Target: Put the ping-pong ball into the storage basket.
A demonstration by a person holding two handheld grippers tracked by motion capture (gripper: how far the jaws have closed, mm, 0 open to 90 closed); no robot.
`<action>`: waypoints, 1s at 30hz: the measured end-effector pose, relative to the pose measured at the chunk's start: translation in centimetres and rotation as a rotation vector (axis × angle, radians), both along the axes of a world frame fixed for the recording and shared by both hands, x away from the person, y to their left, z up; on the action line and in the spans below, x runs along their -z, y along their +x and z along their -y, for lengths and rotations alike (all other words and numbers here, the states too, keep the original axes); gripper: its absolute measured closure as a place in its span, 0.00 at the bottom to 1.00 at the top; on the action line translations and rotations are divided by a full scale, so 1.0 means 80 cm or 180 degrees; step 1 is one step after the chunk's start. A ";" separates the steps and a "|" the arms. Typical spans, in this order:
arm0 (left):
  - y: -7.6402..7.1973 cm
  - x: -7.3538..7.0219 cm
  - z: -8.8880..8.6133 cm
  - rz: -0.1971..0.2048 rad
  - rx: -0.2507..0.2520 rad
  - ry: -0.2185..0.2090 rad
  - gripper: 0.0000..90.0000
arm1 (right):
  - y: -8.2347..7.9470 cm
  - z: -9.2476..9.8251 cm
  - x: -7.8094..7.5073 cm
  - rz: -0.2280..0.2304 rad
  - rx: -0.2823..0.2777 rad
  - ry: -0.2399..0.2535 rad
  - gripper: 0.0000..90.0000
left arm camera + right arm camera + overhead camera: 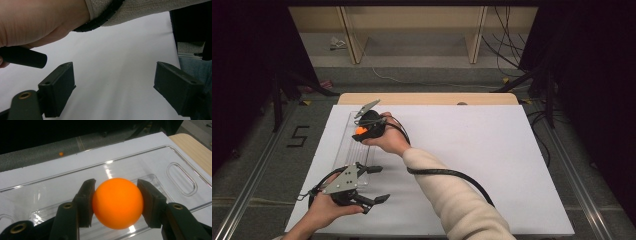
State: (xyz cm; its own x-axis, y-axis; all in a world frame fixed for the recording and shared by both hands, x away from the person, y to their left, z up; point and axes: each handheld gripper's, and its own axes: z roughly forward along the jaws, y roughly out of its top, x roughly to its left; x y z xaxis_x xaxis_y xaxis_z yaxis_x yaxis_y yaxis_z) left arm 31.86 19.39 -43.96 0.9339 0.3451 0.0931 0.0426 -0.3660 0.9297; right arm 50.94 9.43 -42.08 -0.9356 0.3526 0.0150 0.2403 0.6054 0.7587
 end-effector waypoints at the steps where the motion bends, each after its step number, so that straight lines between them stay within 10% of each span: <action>1: 0.000 0.000 0.000 -0.0003 -0.0003 -0.0002 0.18 | 0.000 0.000 0.000 -0.0002 -0.0002 -0.0003 0.57; 30: 0.000 0.000 0.000 -0.0002 0.0016 0.0014 0.18 | 0.000 -0.006 0.011 -0.0054 -0.0018 -0.0062 0.57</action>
